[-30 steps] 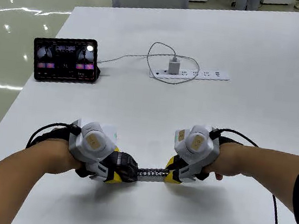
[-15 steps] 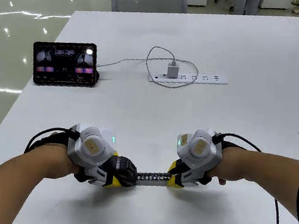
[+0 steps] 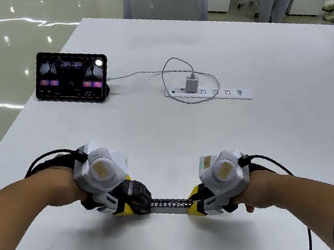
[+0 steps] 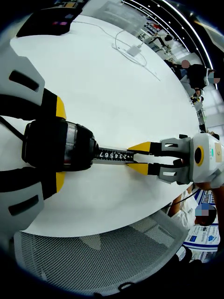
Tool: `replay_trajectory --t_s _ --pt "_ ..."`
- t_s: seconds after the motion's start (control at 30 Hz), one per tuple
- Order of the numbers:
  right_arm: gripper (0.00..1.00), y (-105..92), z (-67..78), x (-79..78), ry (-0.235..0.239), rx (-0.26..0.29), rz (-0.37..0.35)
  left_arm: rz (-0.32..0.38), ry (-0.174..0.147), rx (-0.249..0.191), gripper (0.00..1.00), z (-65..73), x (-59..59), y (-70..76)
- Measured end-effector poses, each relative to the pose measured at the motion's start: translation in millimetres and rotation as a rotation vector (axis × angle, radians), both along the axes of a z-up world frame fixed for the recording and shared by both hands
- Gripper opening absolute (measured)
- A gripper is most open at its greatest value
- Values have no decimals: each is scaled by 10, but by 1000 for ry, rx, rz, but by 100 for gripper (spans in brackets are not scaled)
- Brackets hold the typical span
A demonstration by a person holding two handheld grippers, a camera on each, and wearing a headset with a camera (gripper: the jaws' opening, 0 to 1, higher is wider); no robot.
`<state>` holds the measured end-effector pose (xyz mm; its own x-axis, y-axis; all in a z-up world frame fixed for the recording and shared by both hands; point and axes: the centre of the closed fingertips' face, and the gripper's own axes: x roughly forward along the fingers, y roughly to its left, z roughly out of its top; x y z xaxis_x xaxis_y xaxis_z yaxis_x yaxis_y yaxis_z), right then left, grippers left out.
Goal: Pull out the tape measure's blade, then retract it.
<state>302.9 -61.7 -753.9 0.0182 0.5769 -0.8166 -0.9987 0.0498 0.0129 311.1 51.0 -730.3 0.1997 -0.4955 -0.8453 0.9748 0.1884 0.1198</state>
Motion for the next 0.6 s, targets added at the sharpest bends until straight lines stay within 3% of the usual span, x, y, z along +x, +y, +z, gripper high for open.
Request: replay_trajectory --t_s 0.6 --pt "10 -116 12 14 1 -5 -10 2 -1 -1 33 -1 1 -5"
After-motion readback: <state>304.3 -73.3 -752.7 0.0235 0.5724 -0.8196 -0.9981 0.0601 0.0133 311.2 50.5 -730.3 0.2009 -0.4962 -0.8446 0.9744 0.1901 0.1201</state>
